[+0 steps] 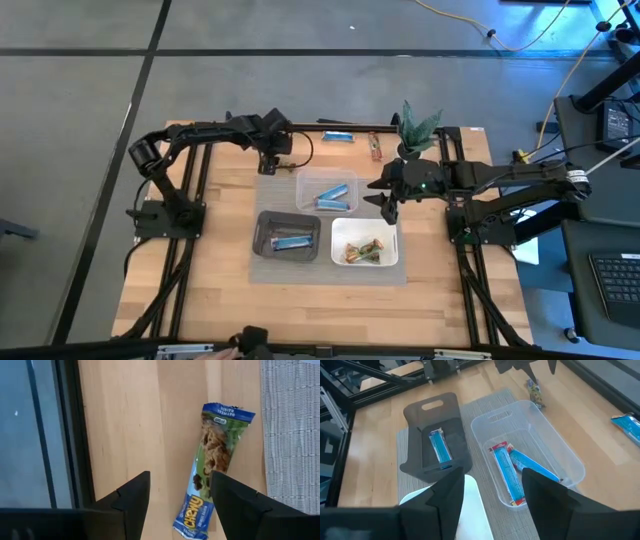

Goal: Pick and place Granola Bars by type
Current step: Put the blue granola bar into the black bin

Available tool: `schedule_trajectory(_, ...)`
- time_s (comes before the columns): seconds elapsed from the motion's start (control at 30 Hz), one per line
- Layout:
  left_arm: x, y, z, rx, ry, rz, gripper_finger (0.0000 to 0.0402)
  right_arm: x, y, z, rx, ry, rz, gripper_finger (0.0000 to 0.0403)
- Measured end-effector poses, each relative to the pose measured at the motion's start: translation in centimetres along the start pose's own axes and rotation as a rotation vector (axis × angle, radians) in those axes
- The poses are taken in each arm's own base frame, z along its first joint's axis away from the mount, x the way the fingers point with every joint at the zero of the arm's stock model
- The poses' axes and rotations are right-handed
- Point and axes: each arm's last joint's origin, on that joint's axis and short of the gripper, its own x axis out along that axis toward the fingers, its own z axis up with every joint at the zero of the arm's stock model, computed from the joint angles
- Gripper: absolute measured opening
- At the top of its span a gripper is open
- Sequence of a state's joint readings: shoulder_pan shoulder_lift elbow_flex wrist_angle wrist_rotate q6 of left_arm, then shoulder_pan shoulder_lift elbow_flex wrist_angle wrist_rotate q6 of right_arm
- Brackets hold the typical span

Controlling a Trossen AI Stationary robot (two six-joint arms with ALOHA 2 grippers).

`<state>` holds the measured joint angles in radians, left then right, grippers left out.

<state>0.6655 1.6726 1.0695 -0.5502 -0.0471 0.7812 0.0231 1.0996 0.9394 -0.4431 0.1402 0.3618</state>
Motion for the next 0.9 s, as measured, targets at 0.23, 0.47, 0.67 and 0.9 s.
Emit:
schedule_trajectory(0.23,0.62,0.01,-0.33,-0.115,0.083,0.046,0.0205,0.00,0.00,-0.01,-0.005,0.001,0.000,0.0202)
schedule_trajectory(0.47,0.69,0.12,-0.26,-0.161,0.093,0.079,0.0207,0.00,-0.01,-0.02,-0.007,0.002,-0.001,0.0202)
schedule_trajectory(0.67,0.70,-0.17,-0.07,-0.146,0.036,0.000,0.0215,0.00,-0.01,-0.03,-0.007,0.003,-0.001,0.0202)
schedule_trajectory(0.9,0.70,-0.28,-0.01,-0.143,0.007,-0.039,0.0257,0.01,-0.01,-0.03,-0.006,0.004,-0.001,0.0202)
